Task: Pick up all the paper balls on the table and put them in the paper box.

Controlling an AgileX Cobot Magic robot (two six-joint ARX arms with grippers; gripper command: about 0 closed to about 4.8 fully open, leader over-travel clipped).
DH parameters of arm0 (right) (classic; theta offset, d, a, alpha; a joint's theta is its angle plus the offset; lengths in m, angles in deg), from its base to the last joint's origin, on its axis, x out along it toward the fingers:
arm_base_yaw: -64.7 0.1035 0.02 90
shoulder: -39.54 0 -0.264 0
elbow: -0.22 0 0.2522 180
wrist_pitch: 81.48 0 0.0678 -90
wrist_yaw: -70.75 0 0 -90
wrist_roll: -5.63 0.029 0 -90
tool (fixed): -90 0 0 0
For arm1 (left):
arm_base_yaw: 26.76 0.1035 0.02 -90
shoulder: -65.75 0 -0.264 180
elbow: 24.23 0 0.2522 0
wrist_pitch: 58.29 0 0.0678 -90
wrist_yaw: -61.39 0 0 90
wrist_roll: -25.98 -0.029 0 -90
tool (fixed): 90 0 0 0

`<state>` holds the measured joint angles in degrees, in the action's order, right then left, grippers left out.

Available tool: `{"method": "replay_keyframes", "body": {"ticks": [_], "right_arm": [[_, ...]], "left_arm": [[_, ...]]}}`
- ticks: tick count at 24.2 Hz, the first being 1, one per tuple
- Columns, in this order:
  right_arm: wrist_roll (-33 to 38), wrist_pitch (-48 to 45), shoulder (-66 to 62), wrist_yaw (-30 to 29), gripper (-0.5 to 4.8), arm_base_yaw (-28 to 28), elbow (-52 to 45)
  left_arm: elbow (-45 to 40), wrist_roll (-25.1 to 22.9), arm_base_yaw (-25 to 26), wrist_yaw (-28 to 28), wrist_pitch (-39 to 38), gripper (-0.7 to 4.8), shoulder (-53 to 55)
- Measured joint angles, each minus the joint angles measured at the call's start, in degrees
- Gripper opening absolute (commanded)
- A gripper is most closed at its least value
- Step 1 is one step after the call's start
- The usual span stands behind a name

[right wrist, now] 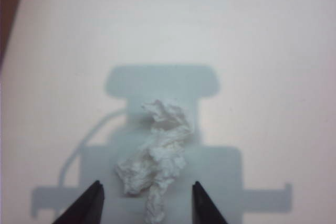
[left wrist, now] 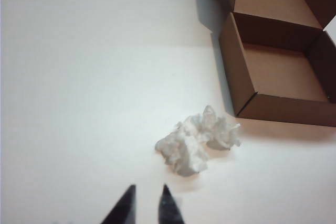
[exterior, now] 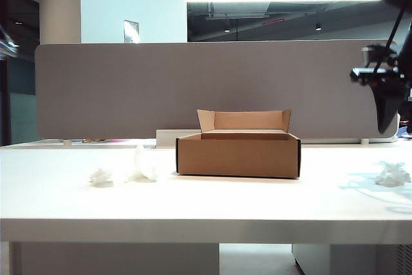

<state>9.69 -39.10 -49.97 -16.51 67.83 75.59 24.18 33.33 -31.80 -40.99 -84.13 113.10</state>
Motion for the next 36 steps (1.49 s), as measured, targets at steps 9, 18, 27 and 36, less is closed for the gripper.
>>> {"method": "replay_keyframes", "body": {"ticks": [9, 18, 27, 36], "right_arm": [[0.0, -0.81, -7.39, 0.04, 2.34, 0.0, 0.11], [0.0, -1.88, -11.21, 0.02, 1.78, 0.0, 0.15], [0.0, -4.11, -11.37, -2.58, 0.39, 0.0, 0.17], [0.02, -4.72, -10.54, -16.04, 0.28, 4.37, 11.13]], "left_arm": [[10.69, -0.02, -0.09, -1.79, -0.96, 1.81, 18.73], [14.21, -0.55, -5.73, -1.77, -1.44, 1.84, 28.96], [14.21, -1.2, -8.04, -1.4, -1.42, 1.84, 30.75], [14.21, -1.36, -8.07, -1.38, 2.05, 1.84, 30.75]]}}
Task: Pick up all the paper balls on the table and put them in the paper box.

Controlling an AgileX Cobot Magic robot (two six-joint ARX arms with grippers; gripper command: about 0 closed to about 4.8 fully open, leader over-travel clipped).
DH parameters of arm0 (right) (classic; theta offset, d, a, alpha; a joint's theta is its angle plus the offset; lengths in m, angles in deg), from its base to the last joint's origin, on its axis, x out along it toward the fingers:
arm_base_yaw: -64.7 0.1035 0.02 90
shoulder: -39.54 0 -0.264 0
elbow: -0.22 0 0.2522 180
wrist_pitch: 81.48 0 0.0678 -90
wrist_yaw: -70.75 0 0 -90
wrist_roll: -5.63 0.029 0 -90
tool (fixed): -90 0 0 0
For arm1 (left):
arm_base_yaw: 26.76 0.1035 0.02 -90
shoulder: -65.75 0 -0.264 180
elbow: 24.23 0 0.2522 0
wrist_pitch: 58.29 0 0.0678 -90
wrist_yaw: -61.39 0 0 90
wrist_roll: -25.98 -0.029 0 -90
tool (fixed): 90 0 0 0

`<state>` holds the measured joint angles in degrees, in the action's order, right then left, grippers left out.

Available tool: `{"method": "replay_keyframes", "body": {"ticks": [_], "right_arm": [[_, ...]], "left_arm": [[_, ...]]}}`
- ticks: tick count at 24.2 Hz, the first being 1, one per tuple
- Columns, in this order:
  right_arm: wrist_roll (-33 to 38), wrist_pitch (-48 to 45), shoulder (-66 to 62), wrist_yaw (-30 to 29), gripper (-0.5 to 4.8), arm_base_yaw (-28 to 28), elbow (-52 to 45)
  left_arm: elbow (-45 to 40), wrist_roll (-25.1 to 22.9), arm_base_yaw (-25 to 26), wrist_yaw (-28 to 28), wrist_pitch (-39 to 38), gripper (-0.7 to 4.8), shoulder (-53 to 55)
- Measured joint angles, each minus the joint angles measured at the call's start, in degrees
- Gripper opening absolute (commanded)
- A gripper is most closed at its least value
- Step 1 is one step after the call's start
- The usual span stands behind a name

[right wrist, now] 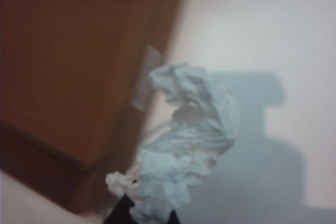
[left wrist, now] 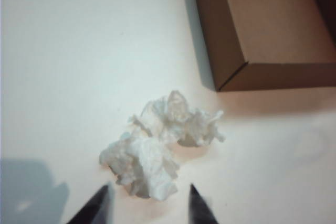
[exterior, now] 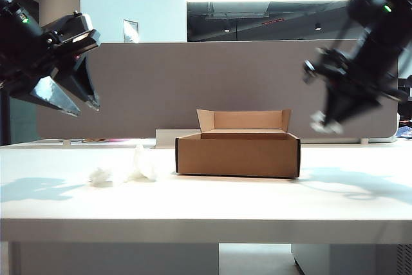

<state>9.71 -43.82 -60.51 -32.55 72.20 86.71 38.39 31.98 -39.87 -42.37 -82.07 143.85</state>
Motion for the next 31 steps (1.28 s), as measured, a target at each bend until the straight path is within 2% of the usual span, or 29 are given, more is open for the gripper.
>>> {"method": "replay_keyframes", "body": {"ticks": [2, 10, 12, 13, 15, 17, 21, 22, 24, 25, 26, 31], "right_arm": [[0.0, -0.35, 0.0, -0.35, 0.08, 1.81, 2.34], [-0.02, -8.63, -1.9, -0.35, 0.09, 7.48, 4.7], [-0.02, -8.83, -5.11, -0.66, 0.24, 8.11, 4.66], [-0.02, -8.85, -6.03, -0.7, 0.52, 8.11, 4.66], [-0.04, -8.81, -7.28, -1.03, 1.67, 8.15, 4.63], [-0.02, -8.68, -7.87, -1.99, 2.31, 8.13, 4.63], [0.0, -8.96, -7.82, -3.13, 3.0, 8.11, 4.81], [-0.02, -9.05, -7.8, -3.3, 3.21, 8.11, 4.81], [0.0, -8.96, -7.56, -3.48, 3.53, 8.11, 4.81], [0.0, -8.9, -7.34, -3.72, 3.64, 8.11, 4.79], [0.0, -8.9, -6.97, -4.33, 3.7, 8.11, 4.79], [0.0, -8.96, -4.07, -6.91, 3.7, 8.07, 4.79]], "left_arm": [[0.02, 0.02, 0.0, 0.0, 0.48, 1.84, 0.0], [0.02, 0.0, 0.0, 0.02, 0.39, 1.83, 0.04], [0.02, -2.49, 0.0, 0.04, 1.27, 1.84, 0.28], [0.02, -3.08, 0.0, 0.04, 1.75, 1.84, 0.42], [0.04, -3.63, 0.0, 0.04, 2.78, 1.84, 0.98], [0.04, -3.69, 0.0, 0.04, 3.02, 1.84, 1.73], [0.04, -3.78, 0.0, 0.02, 2.86, 1.92, 3.91], [0.07, -3.82, -0.02, 0.02, 3.04, 2.23, 4.72], [0.04, -3.78, -0.02, 0.02, 3.26, 3.63, 6.51], [0.07, -3.82, 0.0, 0.04, 3.41, 4.11, 7.39], [0.04, -3.82, 0.0, 0.04, 3.39, 4.31, 8.35], [0.04, -3.89, 0.0, 0.07, 4.87, 4.3, 13.64]]}}
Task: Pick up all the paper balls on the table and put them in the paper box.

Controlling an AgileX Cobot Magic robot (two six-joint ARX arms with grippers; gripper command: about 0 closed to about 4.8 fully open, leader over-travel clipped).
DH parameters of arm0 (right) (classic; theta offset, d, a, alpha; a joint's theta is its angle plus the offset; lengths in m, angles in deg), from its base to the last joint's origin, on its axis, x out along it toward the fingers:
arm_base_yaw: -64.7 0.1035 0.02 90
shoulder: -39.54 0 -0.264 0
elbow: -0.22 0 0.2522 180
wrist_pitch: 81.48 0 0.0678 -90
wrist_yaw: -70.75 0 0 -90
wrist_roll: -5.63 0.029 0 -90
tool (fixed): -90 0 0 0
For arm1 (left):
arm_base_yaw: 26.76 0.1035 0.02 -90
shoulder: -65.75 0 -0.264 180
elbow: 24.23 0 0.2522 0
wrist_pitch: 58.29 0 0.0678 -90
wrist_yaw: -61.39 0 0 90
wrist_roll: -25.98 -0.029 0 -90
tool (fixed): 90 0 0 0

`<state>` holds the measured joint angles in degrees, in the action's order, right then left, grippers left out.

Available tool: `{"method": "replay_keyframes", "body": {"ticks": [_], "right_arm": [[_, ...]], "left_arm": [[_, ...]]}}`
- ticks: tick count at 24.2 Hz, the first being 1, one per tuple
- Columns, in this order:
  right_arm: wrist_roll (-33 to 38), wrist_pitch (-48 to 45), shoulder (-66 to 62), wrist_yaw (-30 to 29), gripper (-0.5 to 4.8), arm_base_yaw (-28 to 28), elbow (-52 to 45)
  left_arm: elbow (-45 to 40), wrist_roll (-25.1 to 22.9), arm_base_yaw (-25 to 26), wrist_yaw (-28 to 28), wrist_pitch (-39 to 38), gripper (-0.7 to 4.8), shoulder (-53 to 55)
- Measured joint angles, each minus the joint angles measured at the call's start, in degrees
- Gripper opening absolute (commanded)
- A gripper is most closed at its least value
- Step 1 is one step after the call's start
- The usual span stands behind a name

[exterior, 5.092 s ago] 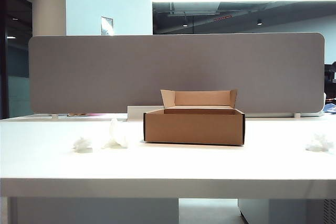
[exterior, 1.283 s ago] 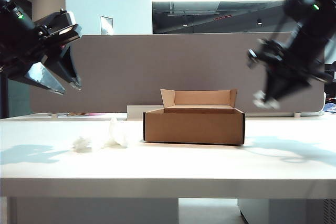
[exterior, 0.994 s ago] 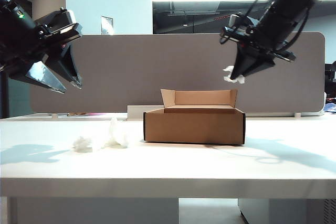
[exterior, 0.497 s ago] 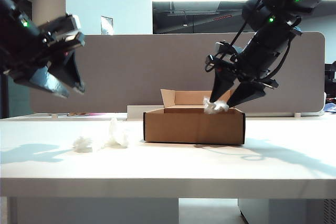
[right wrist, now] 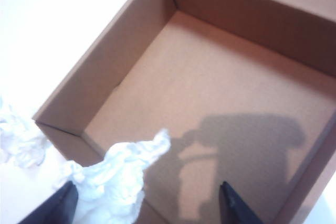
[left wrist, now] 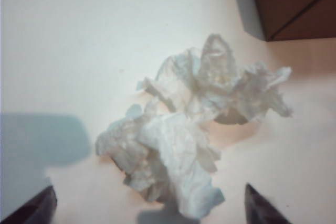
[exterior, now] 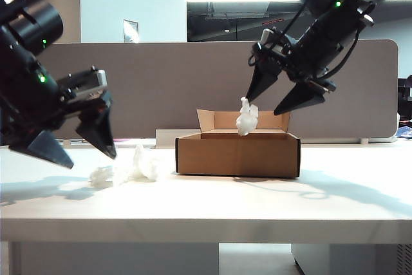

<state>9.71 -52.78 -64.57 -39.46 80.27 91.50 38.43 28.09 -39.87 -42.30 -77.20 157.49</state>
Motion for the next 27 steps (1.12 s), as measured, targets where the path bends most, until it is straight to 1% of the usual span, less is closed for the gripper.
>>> {"method": "replay_keyframes", "body": {"ticks": [3, 6, 8, 10, 13, 15, 18, 22, 23, 24, 25, 26, 27], "right_arm": [[0.0, -0.57, 2.78, 0.0, 3.69, 0.0, 0.04], [0.0, -1.81, 2.97, 0.02, 3.68, 0.0, 0.13], [0.0, -2.21, 2.01, 1.33, 3.5, 0.0, 0.04], [-0.02, -3.23, 1.7, 3.41, 3.1, 0.07, 0.0], [-0.02, -6.12, 1.68, 8.76, 2.27, 0.07, 0.02], [-0.02, -7.67, 1.68, 11.1, 1.71, 0.02, 0.02], [-0.07, -8.22, 1.68, 11.21, 1.62, -0.09, 0.02], [-0.04, -8.22, 1.68, 11.1, 1.58, 0.02, 0.02], [-0.04, -8.17, 1.68, 11.06, 1.36, 0.02, 0.02], [-0.02, -8.15, 1.68, 11.04, 0.98, 0.0, 0.02], [0.0, -8.17, 1.68, 11.02, 0.26, 0.0, 0.02], [-0.04, -8.09, 1.68, 10.99, -0.01, 0.0, 0.02], [-0.04, -8.04, 1.68, 10.95, -0.01, 0.0, 0.02]], "left_arm": [[0.02, 0.02, -0.04, 0.52, 3.74, 4.29, 1.55], [0.0, 0.02, -0.04, 0.9, 4.5, 4.26, 2.01], [0.0, 0.02, -0.07, 0.9, 5.27, 4.26, 2.56], [0.0, 0.02, -0.04, 0.92, 5.44, 4.26, 2.69], [0.0, 0.02, -0.52, 0.94, 6.51, 4.26, 2.71], [0.02, 0.02, -0.96, 1.07, 7.26, 4.26, 2.71], [0.02, 0.02, -2.38, 1.42, 8.5, 4.26, 2.71], [0.0, 0.0, -4.07, 3.98, 9.86, 4.26, 3.13], [0.0, 0.0, -4.07, 4.33, 9.94, 4.26, 3.39], [0.0, 0.02, -4.04, 4.5, 9.86, 4.26, 3.54], [0.02, 0.02, -4.0, 4.74, 9.86, 4.26, 3.69], [0.0, 0.02, -3.8, 4.85, 9.86, 4.26, 3.8], [0.02, 0.02, -3.74, 4.87, 9.86, 4.26, 3.96]]}}
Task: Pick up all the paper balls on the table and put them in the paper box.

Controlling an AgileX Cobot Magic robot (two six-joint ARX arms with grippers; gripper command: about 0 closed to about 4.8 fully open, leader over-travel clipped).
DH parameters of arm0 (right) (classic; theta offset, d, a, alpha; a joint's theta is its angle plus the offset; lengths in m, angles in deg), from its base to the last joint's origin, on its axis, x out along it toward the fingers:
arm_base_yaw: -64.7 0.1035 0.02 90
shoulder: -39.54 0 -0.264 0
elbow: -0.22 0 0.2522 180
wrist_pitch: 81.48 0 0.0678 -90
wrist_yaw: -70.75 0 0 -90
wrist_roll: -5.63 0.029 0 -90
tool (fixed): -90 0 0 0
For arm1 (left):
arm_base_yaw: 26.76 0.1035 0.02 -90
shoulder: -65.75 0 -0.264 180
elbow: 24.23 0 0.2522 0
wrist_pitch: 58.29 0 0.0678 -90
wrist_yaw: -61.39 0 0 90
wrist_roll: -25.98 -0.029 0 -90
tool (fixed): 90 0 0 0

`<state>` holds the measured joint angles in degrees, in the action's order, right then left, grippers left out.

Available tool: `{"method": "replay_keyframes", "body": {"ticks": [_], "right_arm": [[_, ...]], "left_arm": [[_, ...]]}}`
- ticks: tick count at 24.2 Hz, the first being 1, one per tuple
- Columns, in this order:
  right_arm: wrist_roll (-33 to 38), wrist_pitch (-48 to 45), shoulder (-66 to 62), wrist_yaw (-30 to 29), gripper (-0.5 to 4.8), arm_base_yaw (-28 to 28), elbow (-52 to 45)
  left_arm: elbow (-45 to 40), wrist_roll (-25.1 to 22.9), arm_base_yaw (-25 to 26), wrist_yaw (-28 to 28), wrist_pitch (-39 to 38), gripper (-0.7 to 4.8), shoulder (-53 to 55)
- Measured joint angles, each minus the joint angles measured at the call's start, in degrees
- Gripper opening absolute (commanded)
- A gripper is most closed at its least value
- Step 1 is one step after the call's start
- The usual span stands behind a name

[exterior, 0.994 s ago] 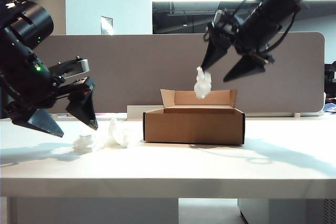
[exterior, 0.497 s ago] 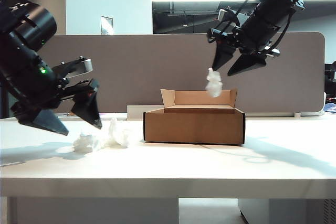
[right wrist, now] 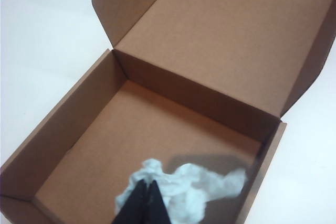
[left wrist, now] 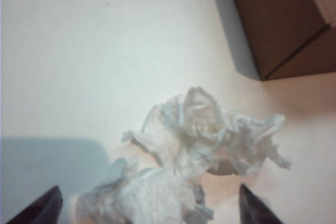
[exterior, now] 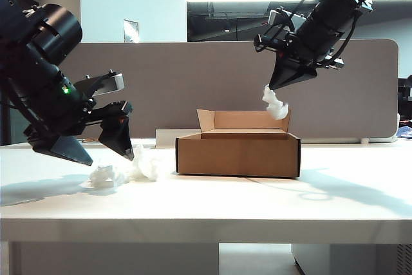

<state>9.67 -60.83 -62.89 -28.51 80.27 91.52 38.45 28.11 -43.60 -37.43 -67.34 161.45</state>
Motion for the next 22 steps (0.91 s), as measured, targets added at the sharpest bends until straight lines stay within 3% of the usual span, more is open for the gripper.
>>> {"method": "replay_keyframes", "body": {"ticks": [7, 18, 20, 22], "right_arm": [[0.0, 0.0, 0.0, -3.41, 0.0, 0.02, 0.0], [0.0, 0.02, 0.0, -3.8, 0.0, 0.04, 0.0], [0.0, 0.02, 0.0, -3.82, -0.01, 0.07, 0.0], [0.0, 0.02, 0.0, -3.82, 0.0, 0.07, 0.0]], "left_arm": [[-0.02, 0.0, -0.02, 1.92, -0.92, 4.18, 0.92], [-0.02, 0.02, -0.02, 2.45, -2.19, 0.47, 1.81], [-0.02, -0.13, -0.02, 2.45, -2.25, -0.06, 1.81], [-0.02, -1.73, -0.02, 2.47, -2.54, -0.06, 1.46]]}}
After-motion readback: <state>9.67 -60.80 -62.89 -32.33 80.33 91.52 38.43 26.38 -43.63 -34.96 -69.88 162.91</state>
